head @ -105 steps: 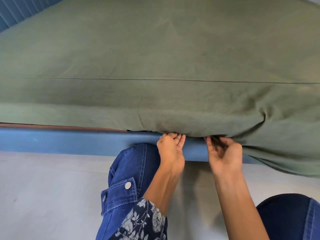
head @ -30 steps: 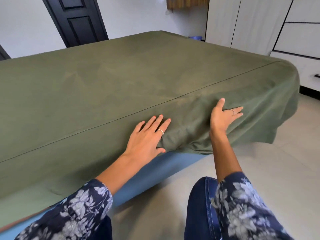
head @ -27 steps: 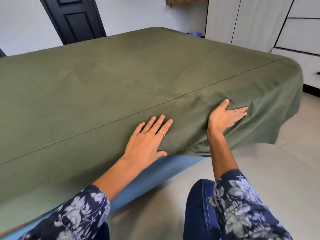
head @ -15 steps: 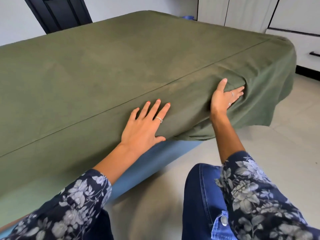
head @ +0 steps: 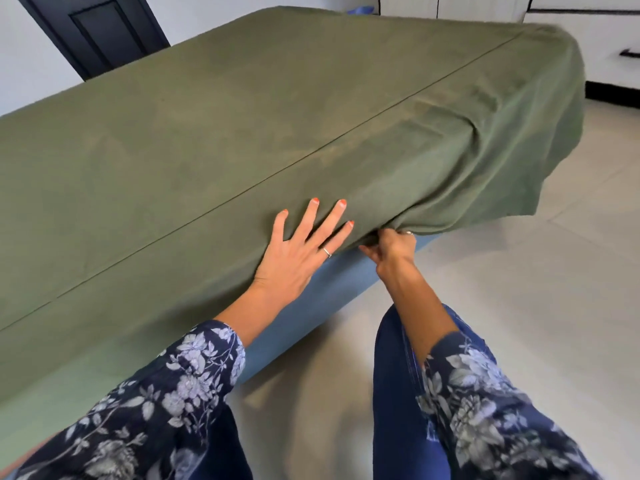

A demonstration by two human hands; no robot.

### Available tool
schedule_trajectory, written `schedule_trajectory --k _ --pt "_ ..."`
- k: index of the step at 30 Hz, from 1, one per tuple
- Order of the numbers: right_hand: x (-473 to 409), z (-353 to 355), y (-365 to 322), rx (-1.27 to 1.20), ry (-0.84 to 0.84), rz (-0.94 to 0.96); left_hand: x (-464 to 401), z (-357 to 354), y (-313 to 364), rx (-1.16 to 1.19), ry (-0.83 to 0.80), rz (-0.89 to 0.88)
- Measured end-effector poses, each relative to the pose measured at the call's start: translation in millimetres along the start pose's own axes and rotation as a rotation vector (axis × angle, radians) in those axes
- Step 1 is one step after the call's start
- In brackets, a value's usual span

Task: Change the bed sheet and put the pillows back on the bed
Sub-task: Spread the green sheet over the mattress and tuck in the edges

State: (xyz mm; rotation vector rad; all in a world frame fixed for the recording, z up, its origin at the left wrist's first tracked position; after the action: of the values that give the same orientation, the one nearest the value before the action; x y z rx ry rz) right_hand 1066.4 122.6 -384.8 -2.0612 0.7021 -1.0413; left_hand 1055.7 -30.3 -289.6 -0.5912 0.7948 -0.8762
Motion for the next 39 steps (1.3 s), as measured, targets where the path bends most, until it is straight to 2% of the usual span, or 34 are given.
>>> schedule_trajectory --k 3,6,8,11,15,18,20,29,35,39 --pt "-7.1 0.3 -19.5 0.14 0.095 0.114 -3.0 4.0 -7.0 0.018 0.043 -0.015" --pt "-6.6 6.8 -24.2 0.25 0.183 0.137 -3.2 5.9 -8.1 0.035 0.068 -0.026" --pt "-9.0 12.7 -22.2 0.256 0.175 0.098 -1.7 4.1 -5.8 0.042 0.071 -0.031" --pt "-10.1 11.1 -27.2 0.035 0.079 0.02 -1.7 3.4 -5.7 0.038 0.106 -0.028" --pt "11.7 5.5 -22.8 -0.481 -0.085 -0.143 -1.8 3.2 -4.7 0.048 0.128 -0.025" --pt "28.2 0.2 -17.6 -0.795 -0.134 -0.14 -0.2 2.5 -3.3 0.052 0.136 -0.028" --pt "31.7 -7.9 -18.7 -0.863 -0.172 -0.126 0.1 3.2 -4.5 0.055 0.154 -0.033" --pt "13.7 -13.1 -37.4 -0.667 -0.229 -0.086 -0.3 3.8 -6.4 0.114 0.208 -0.034" --pt "-11.3 -15.1 -65.1 -0.648 -0.285 -0.189 2.4 0.7 -2.5 0.085 0.231 -0.034" --pt "-10.8 -22.1 -63.8 -0.663 -0.223 -0.123 2.4 2.1 -3.8 0.102 0.233 -0.03"
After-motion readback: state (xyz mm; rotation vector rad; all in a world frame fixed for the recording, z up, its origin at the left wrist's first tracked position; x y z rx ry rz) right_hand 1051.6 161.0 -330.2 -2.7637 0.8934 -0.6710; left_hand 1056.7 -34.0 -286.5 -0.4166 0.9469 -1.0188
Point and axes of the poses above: each hand's wrist, its own x-axis away from the middle knuckle, its own z-axis out of the back of the hand, y = z × x, the point moved 6 cm from there along -x, towards the middle knuckle, and after that the axes turned 6 degrees about z, right-handed, at the moved point
